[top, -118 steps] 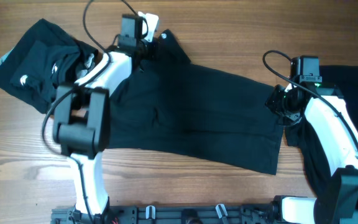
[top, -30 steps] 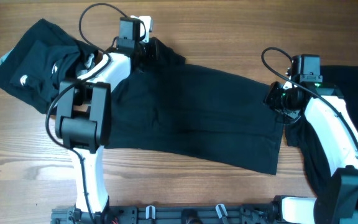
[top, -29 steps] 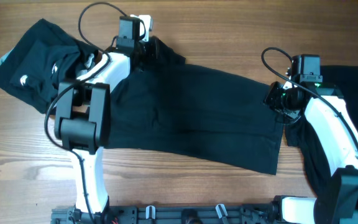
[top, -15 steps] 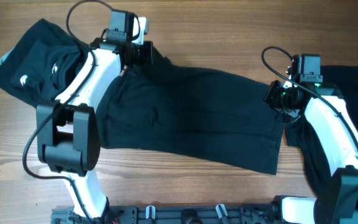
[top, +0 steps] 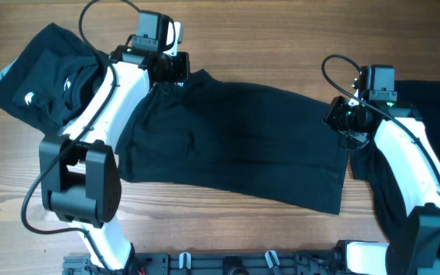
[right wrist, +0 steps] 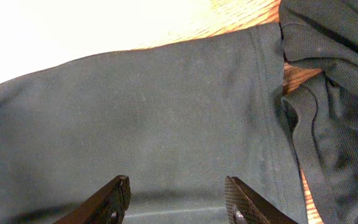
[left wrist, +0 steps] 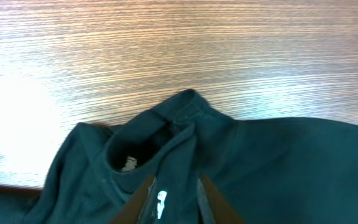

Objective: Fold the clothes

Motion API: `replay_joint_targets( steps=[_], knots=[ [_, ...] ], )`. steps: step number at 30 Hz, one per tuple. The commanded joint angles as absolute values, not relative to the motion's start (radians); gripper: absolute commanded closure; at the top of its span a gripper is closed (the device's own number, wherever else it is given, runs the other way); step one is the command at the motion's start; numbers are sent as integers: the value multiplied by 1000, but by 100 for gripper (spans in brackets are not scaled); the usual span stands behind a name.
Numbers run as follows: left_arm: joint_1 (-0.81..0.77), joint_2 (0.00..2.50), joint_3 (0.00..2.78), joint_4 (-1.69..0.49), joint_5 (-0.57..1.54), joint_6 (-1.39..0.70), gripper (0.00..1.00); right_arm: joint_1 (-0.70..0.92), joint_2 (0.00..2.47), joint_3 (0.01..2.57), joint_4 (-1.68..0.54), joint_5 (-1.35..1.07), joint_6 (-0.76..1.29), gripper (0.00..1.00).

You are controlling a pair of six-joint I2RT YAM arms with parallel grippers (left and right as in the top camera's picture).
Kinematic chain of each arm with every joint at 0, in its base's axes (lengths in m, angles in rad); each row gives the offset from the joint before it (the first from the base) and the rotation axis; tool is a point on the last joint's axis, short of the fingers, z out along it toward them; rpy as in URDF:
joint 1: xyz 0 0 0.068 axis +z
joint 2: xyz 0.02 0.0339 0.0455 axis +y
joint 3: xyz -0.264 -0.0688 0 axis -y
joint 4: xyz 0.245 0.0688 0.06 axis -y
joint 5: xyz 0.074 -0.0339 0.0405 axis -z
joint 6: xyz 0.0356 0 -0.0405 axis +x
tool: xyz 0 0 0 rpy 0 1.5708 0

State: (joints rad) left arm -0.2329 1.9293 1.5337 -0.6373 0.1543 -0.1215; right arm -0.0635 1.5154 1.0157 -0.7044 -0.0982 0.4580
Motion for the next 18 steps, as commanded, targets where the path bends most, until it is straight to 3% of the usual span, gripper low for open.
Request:
replay_joint_targets(
  steps=[1, 3, 5, 6, 9, 12, 16, 18],
  knots=[
    [-259, 1915, 1512, -704, 192, -147, 96, -67, 1505, 1015, -699, -113, 445, 46],
    [-280, 1915, 1478, -701, 135, -147, 96, -67, 1505, 1015, -699, -114, 447, 46],
    [-296, 1915, 1448, -627, 10, -146, 83, -67, 1505, 1015, -696, -113, 445, 46],
    [-298, 1915, 1444, -575, -31, -146, 84, -67, 1505, 1015, -696, -113, 445, 45],
    [-297, 1913, 1444, -421, -36, -146, 83, -67, 1505, 1015, -697, -114, 445, 45],
    [-297, 1914, 1444, -315, -36, -146, 76, -67, 1505, 1015, -698, -114, 445, 45],
    [-297, 1978, 1444, -312, -38, -143, 68, -67, 1505, 1015, -699, -114, 446, 45],
    [-297, 2033, 1444, -348, -17, -143, 69, -67, 1505, 1015, -700, -114, 445, 45]
  ],
)
